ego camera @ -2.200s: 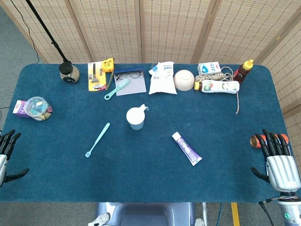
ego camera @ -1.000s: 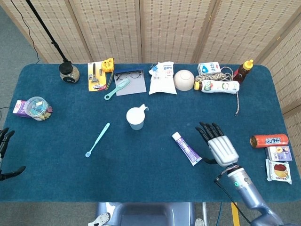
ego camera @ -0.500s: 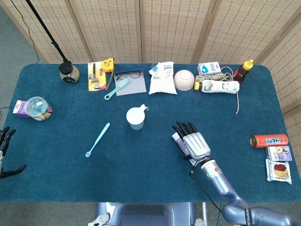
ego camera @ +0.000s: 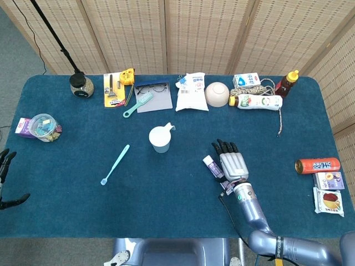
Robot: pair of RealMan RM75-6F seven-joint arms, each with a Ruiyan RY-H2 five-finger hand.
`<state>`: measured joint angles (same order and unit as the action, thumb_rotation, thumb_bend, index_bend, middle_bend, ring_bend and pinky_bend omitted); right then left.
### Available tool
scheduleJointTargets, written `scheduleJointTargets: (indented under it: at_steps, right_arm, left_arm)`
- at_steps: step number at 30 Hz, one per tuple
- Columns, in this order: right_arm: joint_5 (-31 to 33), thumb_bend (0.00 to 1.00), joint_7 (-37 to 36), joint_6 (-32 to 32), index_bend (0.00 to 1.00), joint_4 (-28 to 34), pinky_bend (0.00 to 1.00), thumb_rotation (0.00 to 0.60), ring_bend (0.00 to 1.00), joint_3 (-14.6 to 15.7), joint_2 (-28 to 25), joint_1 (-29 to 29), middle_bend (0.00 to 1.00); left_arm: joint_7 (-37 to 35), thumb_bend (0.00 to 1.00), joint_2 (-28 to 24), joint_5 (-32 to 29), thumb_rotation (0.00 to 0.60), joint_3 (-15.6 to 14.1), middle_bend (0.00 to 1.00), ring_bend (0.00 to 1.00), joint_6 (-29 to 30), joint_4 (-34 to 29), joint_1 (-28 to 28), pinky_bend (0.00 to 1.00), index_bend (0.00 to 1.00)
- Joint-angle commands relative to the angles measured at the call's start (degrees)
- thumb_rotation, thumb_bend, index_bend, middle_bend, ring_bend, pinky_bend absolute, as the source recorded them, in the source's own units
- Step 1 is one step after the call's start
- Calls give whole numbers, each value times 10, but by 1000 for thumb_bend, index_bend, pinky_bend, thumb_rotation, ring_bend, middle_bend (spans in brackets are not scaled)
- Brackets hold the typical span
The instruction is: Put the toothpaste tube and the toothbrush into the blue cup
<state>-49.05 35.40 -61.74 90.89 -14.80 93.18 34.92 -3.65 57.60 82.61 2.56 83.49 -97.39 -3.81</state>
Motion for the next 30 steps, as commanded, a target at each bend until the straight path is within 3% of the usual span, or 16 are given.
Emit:
scheduleJointTargets:
  at_steps: [1,5,13,21,23,30]
  right_arm:
    - [22,0,15,-27,121,-2,323,600,161,-5,19,5,151]
    - [55,0,33,-44,206,3,439,600,248,-13,34,13,229]
    - [137,0,76,-58,230,-2,473,600,267,-33,58,40,249]
    - [126,6,48,-67,330,-50,568,600,416,-33,90,50,350]
    - [124,48,43,-64,363,-57,578,600,443,-31,92,51,379]
    - [84,341,0,-66,531,-68,704,600,594,-25,96,45,532]
  left_arm:
    - [-1,0,0,0,600,0,0,0,-1,0,0,0,0]
    - [0,0,0,-2,600,0,0,0,-4,-1,-1,0,0]
    - [1,0,-1,-4,600,1,0,0,-4,-2,-1,0,0]
    - [0,0,-1,-6,600,2,0,0,-5,-2,-2,0,0]
    - [0,0,-1,-6,600,2,0,0,-5,-3,-1,0,0]
    - [0,0,-1,-8,600,2,0,0,-5,-4,-1,0,0]
